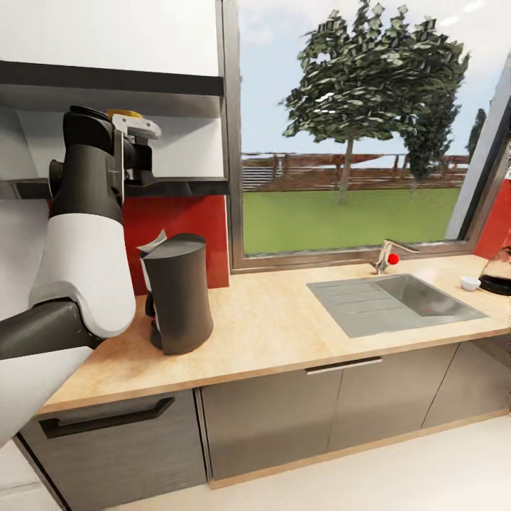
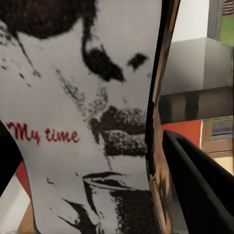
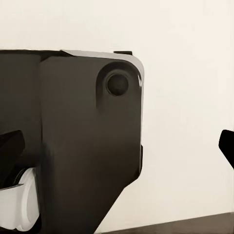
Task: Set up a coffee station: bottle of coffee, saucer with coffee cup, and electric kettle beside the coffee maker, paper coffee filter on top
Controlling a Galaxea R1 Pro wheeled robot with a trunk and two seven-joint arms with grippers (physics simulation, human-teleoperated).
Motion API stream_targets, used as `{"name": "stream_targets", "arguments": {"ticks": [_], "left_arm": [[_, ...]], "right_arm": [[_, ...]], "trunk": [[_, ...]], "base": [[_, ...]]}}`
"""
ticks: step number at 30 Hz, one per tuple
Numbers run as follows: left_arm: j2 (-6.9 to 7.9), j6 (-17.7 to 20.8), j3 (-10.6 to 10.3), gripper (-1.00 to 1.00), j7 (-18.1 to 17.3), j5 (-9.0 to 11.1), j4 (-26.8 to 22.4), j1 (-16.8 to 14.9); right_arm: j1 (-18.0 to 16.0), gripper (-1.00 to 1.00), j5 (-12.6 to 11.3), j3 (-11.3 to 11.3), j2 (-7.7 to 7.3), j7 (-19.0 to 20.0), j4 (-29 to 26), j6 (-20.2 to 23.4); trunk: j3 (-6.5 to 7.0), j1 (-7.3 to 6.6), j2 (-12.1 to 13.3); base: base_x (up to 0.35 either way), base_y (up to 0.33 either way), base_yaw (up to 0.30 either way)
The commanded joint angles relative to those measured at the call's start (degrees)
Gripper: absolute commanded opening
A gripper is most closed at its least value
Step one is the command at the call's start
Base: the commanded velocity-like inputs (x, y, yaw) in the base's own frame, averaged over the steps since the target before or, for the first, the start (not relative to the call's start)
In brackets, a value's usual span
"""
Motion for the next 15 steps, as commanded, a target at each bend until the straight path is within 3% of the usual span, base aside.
{"name": "stream_targets", "arguments": {"ticks": [1,6,12,15], "left_arm": [[-0.04,0.04,0.29,-1.00,-0.53,-0.59,-0.05,-0.03],[0.09,0.04,0.63,-1.00,-0.56,-0.61,-0.63,1.73],[0.49,-0.03,0.70,-1.00,-0.73,-0.49,-5.88,8.59],[1.22,-0.33,0.70,-1.00,-0.77,0.62,-8.15,11.17]], "right_arm": [[-0.02,1.00,0.39,-0.33,0.00,-0.01,0.06,-0.20],[-0.02,1.00,0.39,-0.33,0.00,-0.05,0.06,-0.23],[-0.02,1.00,0.40,-0.33,0.00,-0.05,0.06,-0.26],[-0.02,1.00,0.39,-0.33,0.00,-0.07,0.03,-0.26]], "trunk": [[-0.03,-0.01,-0.05],[-0.03,-0.01,-0.05],[-0.03,-0.01,-0.05],[-0.03,-0.01,-0.05]], "base": [[-0.319,-0.082,0.000],[-0.245,-0.039,0.000],[-0.041,-0.005,0.000],[-0.006,-0.001,0.000]]}}
